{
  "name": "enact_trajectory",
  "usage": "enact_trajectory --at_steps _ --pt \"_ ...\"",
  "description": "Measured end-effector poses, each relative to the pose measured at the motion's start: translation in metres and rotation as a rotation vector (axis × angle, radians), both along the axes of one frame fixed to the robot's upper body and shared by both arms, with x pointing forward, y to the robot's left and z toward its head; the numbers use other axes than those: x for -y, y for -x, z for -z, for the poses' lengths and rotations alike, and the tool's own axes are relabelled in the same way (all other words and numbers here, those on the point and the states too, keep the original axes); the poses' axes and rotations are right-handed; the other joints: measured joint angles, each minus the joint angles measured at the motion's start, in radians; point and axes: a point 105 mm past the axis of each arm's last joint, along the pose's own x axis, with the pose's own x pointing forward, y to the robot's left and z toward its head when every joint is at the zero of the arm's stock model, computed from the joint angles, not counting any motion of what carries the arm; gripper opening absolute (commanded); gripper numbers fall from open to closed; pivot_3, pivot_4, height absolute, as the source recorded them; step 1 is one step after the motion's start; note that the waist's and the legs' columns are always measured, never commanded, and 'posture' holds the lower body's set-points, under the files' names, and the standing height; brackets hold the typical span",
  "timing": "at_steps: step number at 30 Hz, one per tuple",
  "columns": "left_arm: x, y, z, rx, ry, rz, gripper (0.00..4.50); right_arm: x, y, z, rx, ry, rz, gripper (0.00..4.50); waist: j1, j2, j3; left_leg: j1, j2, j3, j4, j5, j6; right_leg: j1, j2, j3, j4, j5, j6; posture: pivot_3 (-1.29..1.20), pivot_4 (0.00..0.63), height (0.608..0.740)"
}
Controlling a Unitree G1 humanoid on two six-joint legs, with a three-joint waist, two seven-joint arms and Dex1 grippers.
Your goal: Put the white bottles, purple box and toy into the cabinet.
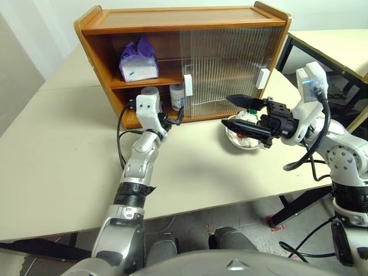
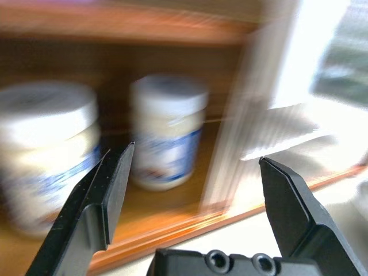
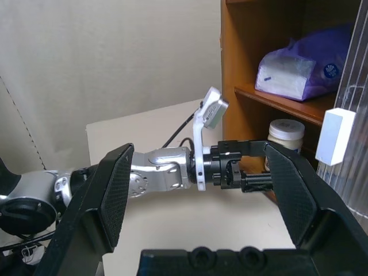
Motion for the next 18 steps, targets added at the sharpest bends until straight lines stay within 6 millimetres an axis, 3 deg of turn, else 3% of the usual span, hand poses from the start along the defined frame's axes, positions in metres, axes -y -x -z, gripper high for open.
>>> enact_trajectory --at_steps 3,10,15,18 --pt "0.018 0.004 -0.004 -0.013 0.015 0.079 4.34 0.000 -0.001 0.001 -0.006 -0.002 0.004 4.50 0.003 0.000 0.000 0.000 0.000 0.000 0.000 0.000 0.000 0.000 0.000 0.000 0.000 0.000 0.000 -0.16 0.004 0.740" --pt "0.056 0.003 -0.025 0.013 0.041 0.198 2.00 0.000 -0.002 0.001 -0.007 -0.004 0.005 4.50 0.007 0.000 0.000 0.001 0.000 -0.001 0.000 0.000 0.000 0.001 -0.001 0.002 0.000 0.000 0.000 -0.17 0.000 0.740" --pt "0.075 -0.009 -0.036 0.029 0.077 0.171 0.15 0.000 -0.002 0.001 -0.006 -0.002 0.008 4.50 0.007 -0.001 0.001 0.004 0.000 -0.001 0.001 0.000 0.001 0.004 -0.001 0.002 -0.001 0.000 0.000 -0.18 0.000 0.740" --pt "0.083 -0.016 -0.042 0.042 0.097 0.099 0.03 0.000 -0.002 0.001 -0.005 -0.002 0.007 4.50 0.006 -0.001 0.001 0.006 0.000 -0.001 0.001 0.000 0.001 0.007 -0.002 0.003 -0.003 0.000 0.000 -0.18 0.000 0.740"
